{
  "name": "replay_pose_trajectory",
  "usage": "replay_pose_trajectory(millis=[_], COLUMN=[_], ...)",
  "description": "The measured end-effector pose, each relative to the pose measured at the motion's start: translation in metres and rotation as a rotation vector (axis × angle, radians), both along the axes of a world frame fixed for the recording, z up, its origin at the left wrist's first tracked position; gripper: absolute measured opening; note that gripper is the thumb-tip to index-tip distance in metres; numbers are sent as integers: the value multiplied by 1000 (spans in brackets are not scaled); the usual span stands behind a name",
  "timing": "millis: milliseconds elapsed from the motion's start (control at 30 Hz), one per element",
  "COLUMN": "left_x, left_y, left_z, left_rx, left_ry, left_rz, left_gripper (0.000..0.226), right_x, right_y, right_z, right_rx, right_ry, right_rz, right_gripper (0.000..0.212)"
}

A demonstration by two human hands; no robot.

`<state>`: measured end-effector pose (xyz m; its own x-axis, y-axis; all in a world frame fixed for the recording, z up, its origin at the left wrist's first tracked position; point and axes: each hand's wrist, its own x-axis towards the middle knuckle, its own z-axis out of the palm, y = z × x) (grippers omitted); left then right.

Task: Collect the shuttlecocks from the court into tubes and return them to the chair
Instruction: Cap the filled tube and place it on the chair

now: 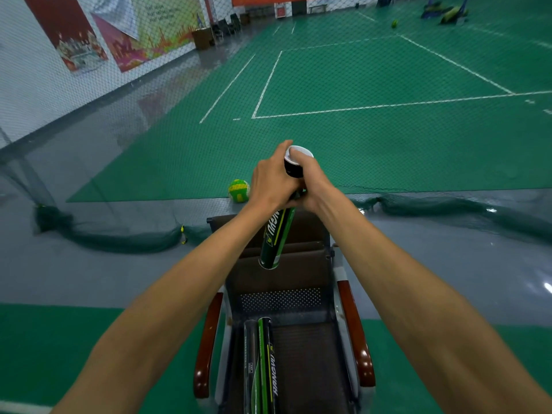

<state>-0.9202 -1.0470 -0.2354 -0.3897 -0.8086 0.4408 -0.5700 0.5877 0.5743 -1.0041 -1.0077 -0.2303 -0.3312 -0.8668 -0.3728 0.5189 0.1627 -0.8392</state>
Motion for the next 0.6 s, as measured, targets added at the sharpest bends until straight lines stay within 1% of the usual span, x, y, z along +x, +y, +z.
replay_pose_trajectory(millis=[67,167,200,367,433,533,600], left_x=[1,0,0,1,1,2,4], left_y=[0,-4,-5,-6,-8,-10,-10], left_z=[-2,-1,0,0,-1,0,4], left_rx=[15,4,2,1,3,13,15], left_ry=[6,-16,-25,-38,-40,-55,-44], left_rz=[-2,-9,-9,-2,5,2,-5], left_gripper=[76,74,72,69,68,68,72], right_x=[0,2,2,1,2,4,4], right_y=[-2,-4,-5,-14,-14,-14,-14], right_z=[0,-1,0,-2,-2,0,1], right_rx=[14,31,33,41,45,52,28], right_ry=[18,39,39,76,91,85,67], right_rz=[-32,-133,-161,-198,-196,-171,-112], right_gripper=[47,29,27,33,32,28,33])
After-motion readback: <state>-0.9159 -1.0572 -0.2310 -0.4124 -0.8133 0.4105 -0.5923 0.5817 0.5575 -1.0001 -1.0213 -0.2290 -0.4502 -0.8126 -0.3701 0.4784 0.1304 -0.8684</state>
